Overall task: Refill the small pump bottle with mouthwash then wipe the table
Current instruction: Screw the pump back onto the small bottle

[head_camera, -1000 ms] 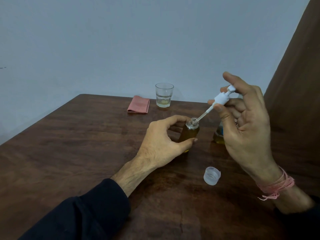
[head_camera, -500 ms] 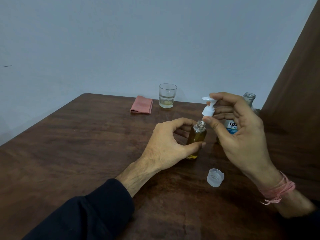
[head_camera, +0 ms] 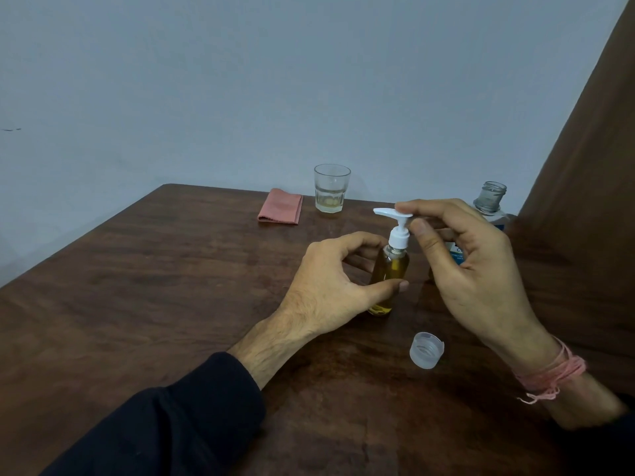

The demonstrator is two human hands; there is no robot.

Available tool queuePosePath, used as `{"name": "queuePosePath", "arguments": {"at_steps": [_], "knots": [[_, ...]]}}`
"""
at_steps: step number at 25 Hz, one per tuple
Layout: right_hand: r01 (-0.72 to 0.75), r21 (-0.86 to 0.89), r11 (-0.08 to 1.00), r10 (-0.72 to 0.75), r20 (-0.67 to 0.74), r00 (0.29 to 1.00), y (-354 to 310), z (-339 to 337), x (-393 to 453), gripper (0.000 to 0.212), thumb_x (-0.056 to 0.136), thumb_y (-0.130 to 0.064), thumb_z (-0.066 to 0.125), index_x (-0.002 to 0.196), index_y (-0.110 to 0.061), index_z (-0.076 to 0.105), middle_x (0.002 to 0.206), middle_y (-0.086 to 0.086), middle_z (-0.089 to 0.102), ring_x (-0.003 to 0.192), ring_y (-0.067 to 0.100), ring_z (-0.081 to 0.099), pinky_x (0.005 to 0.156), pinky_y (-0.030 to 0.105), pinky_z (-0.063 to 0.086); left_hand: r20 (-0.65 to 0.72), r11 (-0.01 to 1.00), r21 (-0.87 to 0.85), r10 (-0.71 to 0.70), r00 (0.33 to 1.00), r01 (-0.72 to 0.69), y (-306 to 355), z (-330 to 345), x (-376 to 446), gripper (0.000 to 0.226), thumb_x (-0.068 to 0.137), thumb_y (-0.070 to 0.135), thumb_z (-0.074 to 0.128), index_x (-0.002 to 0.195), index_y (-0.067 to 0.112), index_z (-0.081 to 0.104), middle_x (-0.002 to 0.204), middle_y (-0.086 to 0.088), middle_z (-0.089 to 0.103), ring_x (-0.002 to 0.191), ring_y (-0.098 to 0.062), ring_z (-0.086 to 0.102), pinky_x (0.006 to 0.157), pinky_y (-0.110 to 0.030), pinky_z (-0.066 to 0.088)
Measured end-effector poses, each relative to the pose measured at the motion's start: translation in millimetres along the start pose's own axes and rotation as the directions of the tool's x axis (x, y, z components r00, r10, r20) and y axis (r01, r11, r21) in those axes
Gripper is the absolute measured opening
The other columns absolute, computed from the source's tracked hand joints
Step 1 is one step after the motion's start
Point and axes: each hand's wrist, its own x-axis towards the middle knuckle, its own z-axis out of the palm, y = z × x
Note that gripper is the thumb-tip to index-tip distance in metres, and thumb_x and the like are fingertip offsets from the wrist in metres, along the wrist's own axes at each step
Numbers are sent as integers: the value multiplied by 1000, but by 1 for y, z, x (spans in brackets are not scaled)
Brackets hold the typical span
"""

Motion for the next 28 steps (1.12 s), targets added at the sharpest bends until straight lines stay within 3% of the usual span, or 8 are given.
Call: {"name": "queuePosePath", "arguments": {"at_steps": [7,11,15,21,28], "knots": [[-10,8,1000,11,-50,999,1,-3,0,25,105,-14,74,129,-20,79,119,-11,79,111,10,74,91,19,57,-8,1000,-14,18,1000,-18,2,0,-1,54,77,48,105,125,35,82,109,26,82,103,1,79,85,-16,64],[-148,229,962,145,30,989,2,4,-1,26,105,-12,73,130,-20,73,114,-5,83,114,14,78,98,38,64,-8,999,-2,33,999,-33,3,-1,0,54,78,47,105,125,34,82,108,24,83,103,1,80,88,-17,64],[-205,345,916,184,93,978,6,7,-1,32,106,-15,71,137,-20,65,111,1,85,116,19,79,106,49,61,-15,999,12,38,999,-38,4,-1,0,55,77,47,106,124,32,82,107,19,85,103,-1,80,90,-21,66],[-257,451,855,193,183,964,16,8,-2,38,105,-19,73,142,-27,67,123,1,83,121,21,78,106,36,61,-44,999,28,29,999,-28,3,-1,0,56,74,53,106,122,36,82,109,22,83,102,1,79,87,-17,64],[-309,428,849,305,82,949,20,11,-3,42,82,-36,94,121,-31,79,112,-1,82,104,17,78,85,24,65,-47,998,46,39,998,-37,4,0,-2,57,74,54,106,121,36,80,110,24,81,103,1,78,86,-19,66]]}}
